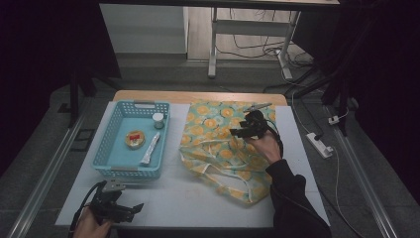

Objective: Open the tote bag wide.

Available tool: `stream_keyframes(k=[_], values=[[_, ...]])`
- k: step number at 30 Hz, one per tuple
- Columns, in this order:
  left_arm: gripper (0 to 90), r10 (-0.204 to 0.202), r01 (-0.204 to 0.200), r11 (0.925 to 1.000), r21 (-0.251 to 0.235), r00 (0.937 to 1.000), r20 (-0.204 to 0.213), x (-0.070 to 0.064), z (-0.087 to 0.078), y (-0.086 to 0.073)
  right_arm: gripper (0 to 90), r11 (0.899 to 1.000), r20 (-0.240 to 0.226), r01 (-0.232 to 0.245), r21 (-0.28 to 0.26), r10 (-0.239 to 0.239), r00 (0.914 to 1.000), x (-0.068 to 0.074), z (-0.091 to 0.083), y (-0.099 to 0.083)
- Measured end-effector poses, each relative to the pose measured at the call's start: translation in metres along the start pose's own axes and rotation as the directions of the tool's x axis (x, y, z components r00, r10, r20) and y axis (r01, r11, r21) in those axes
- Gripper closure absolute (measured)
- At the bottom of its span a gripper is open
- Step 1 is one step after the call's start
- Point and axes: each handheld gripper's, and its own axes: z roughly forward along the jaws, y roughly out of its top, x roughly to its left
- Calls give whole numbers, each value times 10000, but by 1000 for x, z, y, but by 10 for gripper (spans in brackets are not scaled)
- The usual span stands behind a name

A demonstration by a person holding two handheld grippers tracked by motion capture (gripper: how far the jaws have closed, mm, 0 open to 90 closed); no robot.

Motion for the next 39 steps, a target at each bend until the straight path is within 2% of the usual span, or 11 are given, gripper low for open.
stream_keyframes(k=[1, 2, 3, 7, 9, 16, 17, 25, 27, 31, 39], values=[[9, 2, -2, 10000, 3, 10000, -3, 0, 0, 0, 335, 10000, 0, 0, 0, 0, 10000, 0, 0, 0], [9, 5, -5, 10000, 8, 10000, -5, 0, 0, 0, 284, 9999, -66, 154, 36, -153, 9999, 8, -5, -2], [9, 9, -9, 10000, 15, 10000, -8, 0, 0, 0, 284, 9999, -66, 154, 36, -153, 9999, 8, -5, -2], [9, 4, -4, 10000, 19, 10000, -19, 0, 0, 0, 174, 9994, -242, 331, -44, -332, 9992, 23, -14, -5], [9, 1, -1, 10000, 19, 10000, -23, 0, 0, 0, 102, 9984, -332, 560, -40, -561, 9979, 37, -18, -7], [9, 11, -11, 10000, 33, 10000, -33, -1, 0, 0, 38, 9953, -725, 928, 276, -906, 9932, 61, -14, -21], [9, 13, -13, 10000, 34, 10000, -35, -1, 0, 0, 20, 9938, -791, 997, 498, -956, 9923, 66, -11, -27], [9, 35, -35, 10000, 45, 10000, -48, -1, 0, 0, 9, 9877, -720, 1194, 1010, -1125, 9910, 74, 0, -46], [9, 42, -42, 10000, 34, 10000, -57, -1, 0, 0, 13, 9818, -539, 1445, 1232, -1387, 9889, 77, 4, -51], [10, 65, -64, 10000, 36, 10000, -64, -1, 0, 0, 15, 9757, -432, 1591, 1506, -1543, 9871, 79, 9, -58], [9, 103, -103, 9999, 60, 9999, -73, -2, 1, 0, 37, 9656, -366, 1949, 1722, -1915, 9808, 83, 15, -64]])
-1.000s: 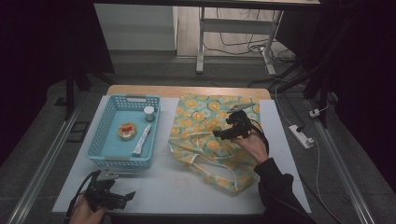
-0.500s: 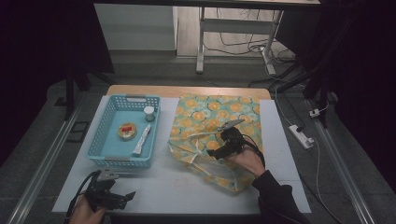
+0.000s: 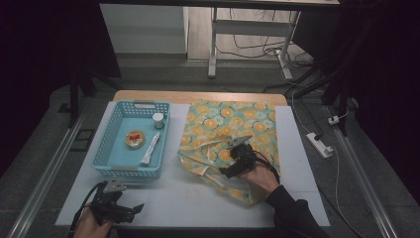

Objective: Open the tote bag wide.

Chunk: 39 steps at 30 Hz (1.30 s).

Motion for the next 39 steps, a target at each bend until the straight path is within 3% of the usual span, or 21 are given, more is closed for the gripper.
stream_keyframes(k=[7, 15, 19, 22, 23, 24, 25, 27, 30, 39], values=[[10, 43, -43, 10000, 42, 10000, -10, 0, 0, 0, 81, 9999, -104, 16, -117, -18, 9999, 1, 6, 2], [11, 67, -67, 10000, 62, 10000, -33, -1, 1, 0, 273, 9989, -332, 299, -365, -312, 9990, 5, 6, 5], [11, 78, -78, 9999, 71, 10000, -39, -1, 1, 0, 450, 9985, -338, 347, -434, -361, 9988, 3, 3, 5], [11, 83, -83, 9999, 78, 10000, -46, -1, 1, 0, 632, 9980, -351, 429, -456, -446, 9984, 3, 1, 5], [11, 95, -94, 9999, 80, 9999, -49, -1, 1, 0, 632, 9980, -351, 429, -456, -446, 9984, 3, 1, 5], [11, 104, -103, 9999, 84, 9999, -53, -1, 1, 0, 784, 9978, -432, 469, -466, -490, 9979, 4, 0, 5], [11, 120, -119, 9999, 99, 9999, -57, -1, 1, 0, 843, 9977, -411, 530, -427, -548, 9977, 5, -1, 5], [11, 124, -123, 9999, 101, 9999, -56, -1, 1, 0, 887, 9982, -560, 495, -347, -513, 9971, 4, -1, 6], [11, 116, -115, 9999, 99, 9999, -49, -1, 1, 0, 893, 9993, -750, 219, -313, -242, 9969, -1, -1, 7], [12, 148, -147, 9998, 110, 9999, -64, -2, 1, 0, 884, 9985, -38, -98, -539, 96, 9999, -16, -3, 6]])
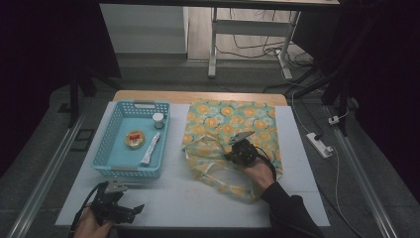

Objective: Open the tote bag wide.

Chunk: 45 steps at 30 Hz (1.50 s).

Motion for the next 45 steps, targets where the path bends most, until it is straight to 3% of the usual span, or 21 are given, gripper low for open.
stream_keyframes(k=[2, 3, 7, 9, 13, 14, 15, 16, 17, 18, 21, 24, 25, 29, 45], values=[[11, -3, 3, 10000, -5, 10000, 1, 0, 0, 0, 776, 10000, 121, -5, 74, 4, 9999, -3, 0, -2], [11, -6, 6, 10000, -1, 10000, 4, 0, 0, 0, 776, 10000, 121, -5, 74, 4, 9999, -3, 0, -2], [11, 16, -16, 10000, 14, 10000, -5, 0, 0, 0, 447, 10000, 158, -64, 37, 64, 9999, -5, 1, -6], [12, 31, -31, 10000, 41, 10000, -7, 0, 0, 0, 388, 10000, -73, -66, -3, 66, 10000, -4, 2, -7], [12, 62, -62, 9999, 86, 10000, -32, -1, 1, 0, 537, 9998, -206, 172, 25, -172, 9996, 0, 2, -5], [12, 65, -65, 9999, 84, 10000, -32, -1, 1, 0, 537, 9998, -206, 172, 25, -172, 9996, 0, 2, -5], [12, 71, -70, 9999, 84, 10000, -38, -1, 1, 0, 721, 9999, -255, 141, -34, -142, 9996, -1, 1, -5], [12, 71, -70, 9999, 84, 10000, -38, -1, 1, 0, 721, 9999, -255, 141, -34, -142, 9996, -1, 1, -5], [12, 74, -74, 9999, 83, 10000, -38, -1, 1, 0, 858, 9997, -386, 240, 20, -239, 9990, 0, 1, -4], [12, 74, -74, 9999, 83, 10000, -36, -1, 1, 0, 889, 9991, -335, 414, 94, -411, 9986, 1, 1, -3], [12, 66, -65, 9999, 84, 10000, -31, -1, 1, 0, 898, 9978, -208, 610, 262, -605, 9980, 5, 1, -1], [12, 57, -56, 10000, 65, 10000, -29, -1, 1, 0, 900, 9992, -499, 354, -199, -364, 9981, 4, -5, 4], [12, 45, -44, 10000, 80, 10000, -33, 0, 1, 0, 900, 9974, -636, 121, -712, -166, 9978, 3, -14, 10], [12, 50, -50, 9999, 95, 10000, -42, -1, 1, 1, 900, 9911, -835, -143, -1321, 32, 9965, 2, -27, 20], [11, -195, 196, 9997, -135, 9998, 76, 2, -1, -1, 900, 9841, -1307, -688, -1640, 474, 9903, -6, -49, 48]])
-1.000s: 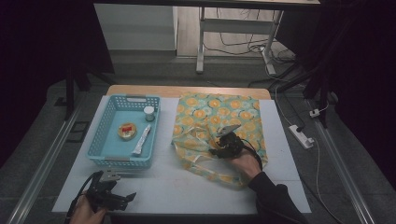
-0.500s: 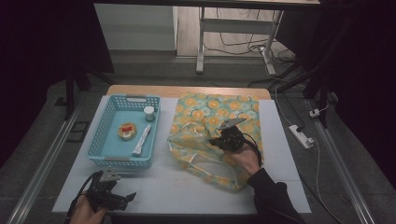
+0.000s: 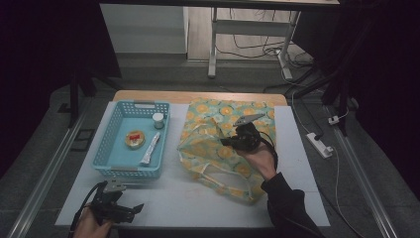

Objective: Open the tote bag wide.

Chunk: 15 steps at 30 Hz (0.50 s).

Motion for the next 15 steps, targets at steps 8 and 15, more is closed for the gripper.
stream_keyframes(k=[8, 15], values=[[4, -408, 422, 9982, -423, 9986, 329, 6, -3, -3, 900, 9997, -32, 42, -225, -43, 10000, -3, -10, 10], [0, -741, 792, 9933, -843, 9953, 623, 11, -8, -5, 900, 9987, 90, 139, -494, -135, 9999, -1, -19, 18]])
